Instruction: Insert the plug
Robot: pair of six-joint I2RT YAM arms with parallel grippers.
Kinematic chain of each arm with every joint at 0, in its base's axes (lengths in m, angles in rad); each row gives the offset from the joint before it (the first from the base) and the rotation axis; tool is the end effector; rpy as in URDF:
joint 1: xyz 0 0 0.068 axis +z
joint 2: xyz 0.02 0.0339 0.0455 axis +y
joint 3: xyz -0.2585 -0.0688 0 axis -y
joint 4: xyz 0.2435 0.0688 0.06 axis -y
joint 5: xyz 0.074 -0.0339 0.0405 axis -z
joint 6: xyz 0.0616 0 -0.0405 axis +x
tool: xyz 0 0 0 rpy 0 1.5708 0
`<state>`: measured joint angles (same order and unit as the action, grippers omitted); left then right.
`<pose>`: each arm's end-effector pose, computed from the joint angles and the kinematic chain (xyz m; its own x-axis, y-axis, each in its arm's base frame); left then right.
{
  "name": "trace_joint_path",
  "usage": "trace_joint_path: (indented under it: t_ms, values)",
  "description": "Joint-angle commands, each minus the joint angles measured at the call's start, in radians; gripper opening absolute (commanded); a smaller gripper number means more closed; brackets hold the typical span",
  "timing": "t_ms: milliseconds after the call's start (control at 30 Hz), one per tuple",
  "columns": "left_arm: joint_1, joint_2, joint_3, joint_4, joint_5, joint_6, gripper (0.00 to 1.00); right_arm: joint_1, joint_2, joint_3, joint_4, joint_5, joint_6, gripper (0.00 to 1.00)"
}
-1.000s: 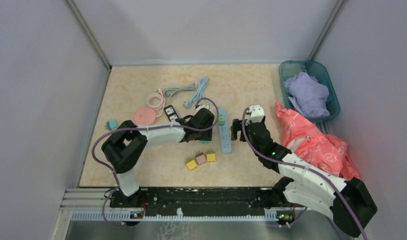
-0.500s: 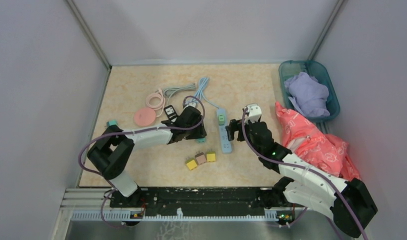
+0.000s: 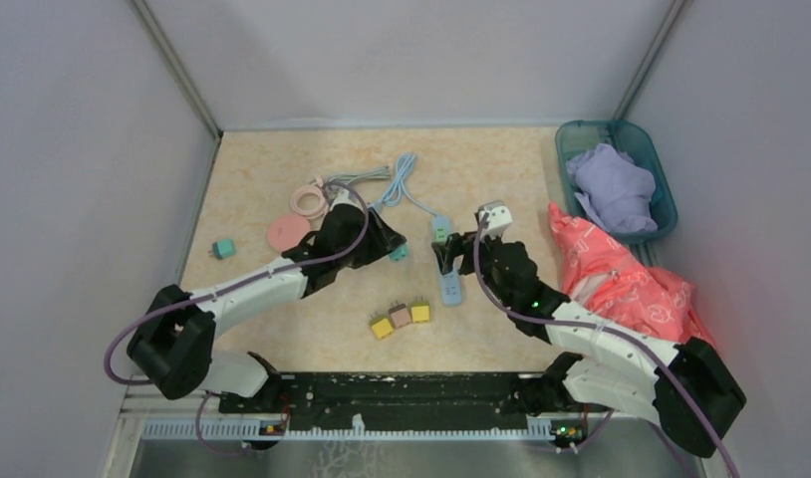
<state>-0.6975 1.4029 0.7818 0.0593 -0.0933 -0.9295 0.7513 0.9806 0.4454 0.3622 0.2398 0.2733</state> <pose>0.2522 -0.2039 0.2034 -0.7083 -0.4474 -0.5461 0.0192 0.7610 -0.6485 0.1912 0.1586 0.2327 -0.2539 0.1216 -0.9595 -0.4399 0.8690 0.2265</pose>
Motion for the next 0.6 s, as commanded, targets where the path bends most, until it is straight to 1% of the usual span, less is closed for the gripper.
trace_joint_path:
  t_ms: [0, 133, 300, 433, 567]
  values:
    - [0.007, -0.057, -0.014, 0.081, -0.027, -0.146, 0.3, 0.041, 0.025, 0.018, 0.203, 0.019, 0.021, 0.79]
    - [0.007, -0.095, -0.035, 0.109, -0.067, -0.251, 0.27, 0.082, 0.059, 0.016, 0.282, 0.043, 0.03, 0.79]
    - [0.007, -0.134, -0.087, 0.207, -0.077, -0.352, 0.25, 0.121, 0.099, 0.001, 0.398, 0.083, 0.044, 0.78]
    - [0.007, -0.148, -0.093, 0.238, -0.094, -0.396, 0.24, 0.132, 0.136, 0.003, 0.488, 0.077, 0.054, 0.78]
    - [0.007, -0.149, -0.099, 0.258, -0.101, -0.457, 0.24, 0.144, 0.198, 0.023, 0.539, 0.067, 0.067, 0.77]
